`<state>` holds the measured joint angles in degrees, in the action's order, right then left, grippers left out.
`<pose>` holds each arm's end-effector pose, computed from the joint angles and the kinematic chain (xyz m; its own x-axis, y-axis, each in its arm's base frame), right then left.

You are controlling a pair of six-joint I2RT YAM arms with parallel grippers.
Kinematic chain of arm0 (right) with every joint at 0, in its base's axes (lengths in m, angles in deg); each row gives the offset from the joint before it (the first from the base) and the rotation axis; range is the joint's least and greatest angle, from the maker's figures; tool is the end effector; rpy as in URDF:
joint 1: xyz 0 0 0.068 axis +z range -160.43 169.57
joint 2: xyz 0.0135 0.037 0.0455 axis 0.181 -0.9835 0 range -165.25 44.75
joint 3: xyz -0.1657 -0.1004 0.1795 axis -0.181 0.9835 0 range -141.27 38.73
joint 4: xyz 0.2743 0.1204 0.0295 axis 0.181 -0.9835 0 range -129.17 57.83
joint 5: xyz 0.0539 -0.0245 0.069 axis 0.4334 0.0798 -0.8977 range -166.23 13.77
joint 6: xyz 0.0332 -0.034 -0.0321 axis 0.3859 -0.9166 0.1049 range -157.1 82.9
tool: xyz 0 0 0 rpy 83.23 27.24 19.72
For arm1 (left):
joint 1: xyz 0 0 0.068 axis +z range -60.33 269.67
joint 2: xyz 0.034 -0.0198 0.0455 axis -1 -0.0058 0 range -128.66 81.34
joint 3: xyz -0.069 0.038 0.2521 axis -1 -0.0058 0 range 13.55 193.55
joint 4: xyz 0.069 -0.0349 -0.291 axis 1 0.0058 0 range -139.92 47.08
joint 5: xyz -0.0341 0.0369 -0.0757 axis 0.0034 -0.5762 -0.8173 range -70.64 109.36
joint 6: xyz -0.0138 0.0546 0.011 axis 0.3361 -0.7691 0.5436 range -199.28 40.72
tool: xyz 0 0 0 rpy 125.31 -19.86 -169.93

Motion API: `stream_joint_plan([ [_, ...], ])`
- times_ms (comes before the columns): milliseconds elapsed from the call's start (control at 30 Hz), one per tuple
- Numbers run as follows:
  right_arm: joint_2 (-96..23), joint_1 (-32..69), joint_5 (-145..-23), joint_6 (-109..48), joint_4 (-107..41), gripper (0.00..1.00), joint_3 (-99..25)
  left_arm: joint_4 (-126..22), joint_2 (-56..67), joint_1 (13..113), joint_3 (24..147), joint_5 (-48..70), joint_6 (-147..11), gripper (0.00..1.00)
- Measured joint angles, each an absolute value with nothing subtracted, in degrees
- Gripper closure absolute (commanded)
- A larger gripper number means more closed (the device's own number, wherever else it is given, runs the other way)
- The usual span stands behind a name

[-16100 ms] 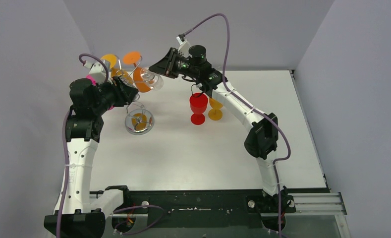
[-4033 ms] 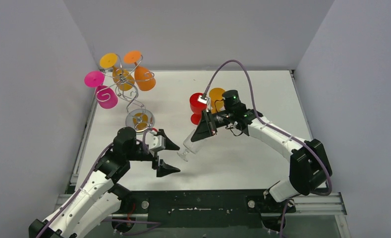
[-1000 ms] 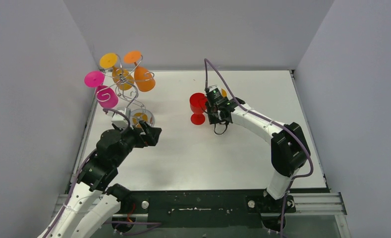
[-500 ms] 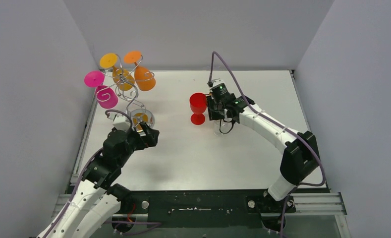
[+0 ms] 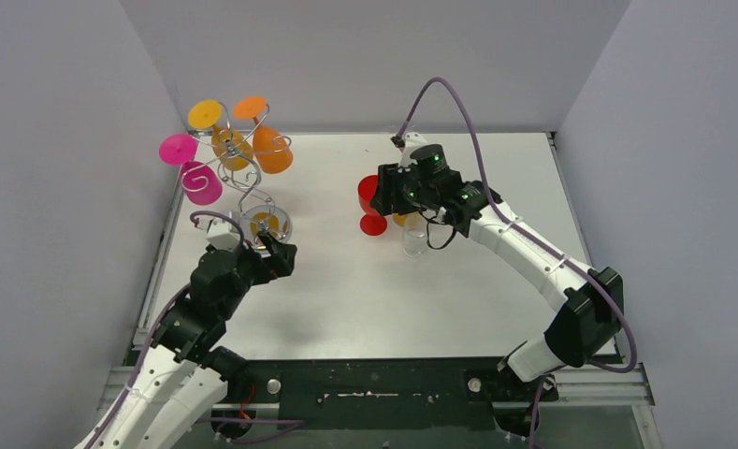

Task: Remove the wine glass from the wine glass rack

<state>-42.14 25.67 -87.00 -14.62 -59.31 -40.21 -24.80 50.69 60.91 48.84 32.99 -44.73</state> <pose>0.3120 0.2370 0.3223 -0.6978 -0.0438 -0.7150 -0.4712 0.7798 0.4121 0.1694 -0.0821 0.2868 -0.4081 -0.4047 -0.8183 0.0518 0.8846 -0.4634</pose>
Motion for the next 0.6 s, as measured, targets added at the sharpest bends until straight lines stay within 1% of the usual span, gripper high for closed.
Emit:
stream_joint_plan([
  [200,-41.8,25.7,-89.7,-13.2,-57.5,0.48,-40.1,-23.5,52.6,60.9,49.9,38.5,-43.9,0.03],
  [400,-41.4,25.7,-90.6,-12.5,-57.1,0.47,-38.9,-22.9,49.2,60.9,49.3,44.4,-43.3,0.02],
  [600,-40.1,25.7,-90.7,-12.2,-57.0,0.47,-37.2,-31.0,50.0,60.9,35.8,46.3,-39.9,0.04],
])
